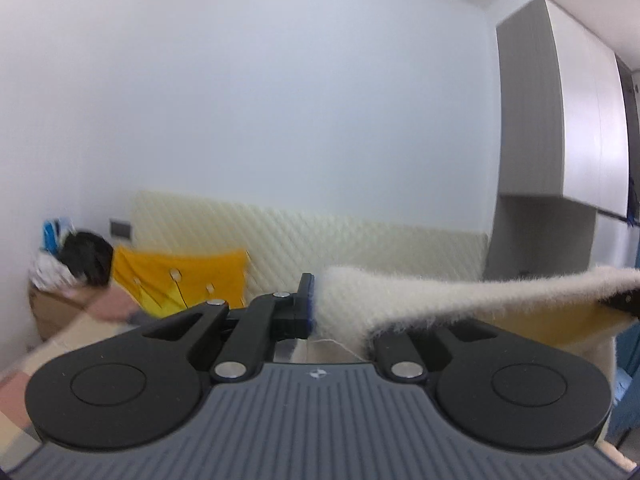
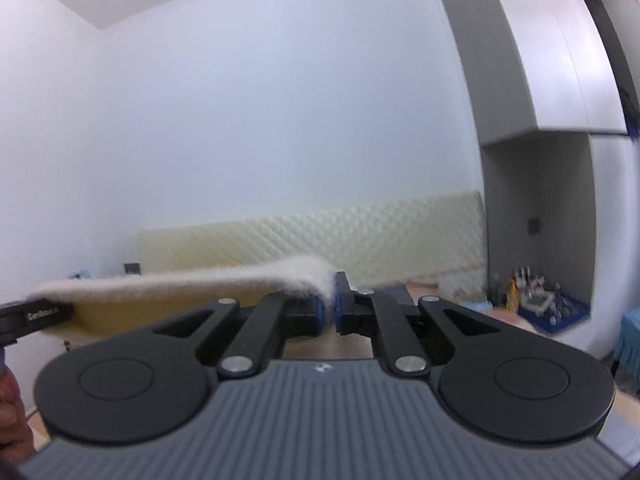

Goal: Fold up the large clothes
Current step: 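Shake the held sweater and lower it flat onto the duvet with both grippers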

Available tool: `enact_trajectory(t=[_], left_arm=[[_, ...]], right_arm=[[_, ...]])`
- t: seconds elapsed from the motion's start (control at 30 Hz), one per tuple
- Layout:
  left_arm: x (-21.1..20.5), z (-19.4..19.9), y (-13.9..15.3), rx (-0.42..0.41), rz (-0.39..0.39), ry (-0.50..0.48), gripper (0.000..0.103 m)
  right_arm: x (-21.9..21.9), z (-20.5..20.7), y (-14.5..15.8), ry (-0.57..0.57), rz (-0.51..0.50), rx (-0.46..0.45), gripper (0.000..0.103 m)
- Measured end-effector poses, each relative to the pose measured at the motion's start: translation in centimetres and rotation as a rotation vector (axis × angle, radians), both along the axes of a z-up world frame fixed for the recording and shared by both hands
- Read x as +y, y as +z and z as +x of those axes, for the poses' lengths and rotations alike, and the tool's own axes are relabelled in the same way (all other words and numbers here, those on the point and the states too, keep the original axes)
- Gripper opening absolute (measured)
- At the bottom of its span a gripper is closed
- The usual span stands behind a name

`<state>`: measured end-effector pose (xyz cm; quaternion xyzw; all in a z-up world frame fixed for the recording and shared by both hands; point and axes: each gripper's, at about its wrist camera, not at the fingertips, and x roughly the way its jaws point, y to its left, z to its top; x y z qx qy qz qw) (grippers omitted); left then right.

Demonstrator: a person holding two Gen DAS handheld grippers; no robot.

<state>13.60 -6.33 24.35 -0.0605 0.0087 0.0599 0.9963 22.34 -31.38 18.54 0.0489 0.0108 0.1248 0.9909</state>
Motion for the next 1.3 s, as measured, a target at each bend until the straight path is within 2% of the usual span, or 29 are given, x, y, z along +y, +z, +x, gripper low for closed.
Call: enact_trajectory(t=[0.17,0.33,0.47,0.6,0.7,0.9,1.0,1.13,1.2,1.3], left_arm=[[2.2,-5.6,6.7,-0.079,0.015,0.048,0.007],[4.1,-11.5,11.6,-0.142,0.047,0.087,0.007],[6.2,-14.7,13.9,-0.153,0.028,0.119,0.007],[9.0,-14.7,13.7,-0.101,-0.004,0.150,0.007],[12.0,-12.5,11.6,-0.034,-0.021,0.172,0.007],[16.6,-5.7,5.0,0.064,-0.044,0.246,0.007],[18.3,-0.4,1.3,0.126,-0.035,0.263,0.007],[21.3,7.6,-4.2,0.231,-0.105,0.260,0.007],[22.6,11.6,-6.4,0.262,-0.108,0.268,0.008],[24.8,18.0,-11.2,0.312,-0.109,0.278,0.009]], right_arm=[[1.2,-3.0,4.4,0.058,0.029,-0.059,0.008],[2.5,-5.9,7.6,0.110,0.048,-0.124,0.008],[3.7,-6.4,9.5,0.173,0.084,-0.117,0.008],[6.6,-4.8,9.1,0.181,0.023,-0.112,0.008],[8.7,-1.2,6.7,0.201,0.000,-0.058,0.008],[13.7,8.2,-0.4,0.227,-0.045,0.071,0.008],[16.3,14.0,-3.9,0.211,-0.055,0.129,0.008],[20.0,22.8,-7.3,0.183,-0.080,0.188,0.008],[22.1,26.3,-8.8,0.174,-0.093,0.211,0.008],[27.2,25.3,-9.7,0.159,-0.114,0.245,0.008]])
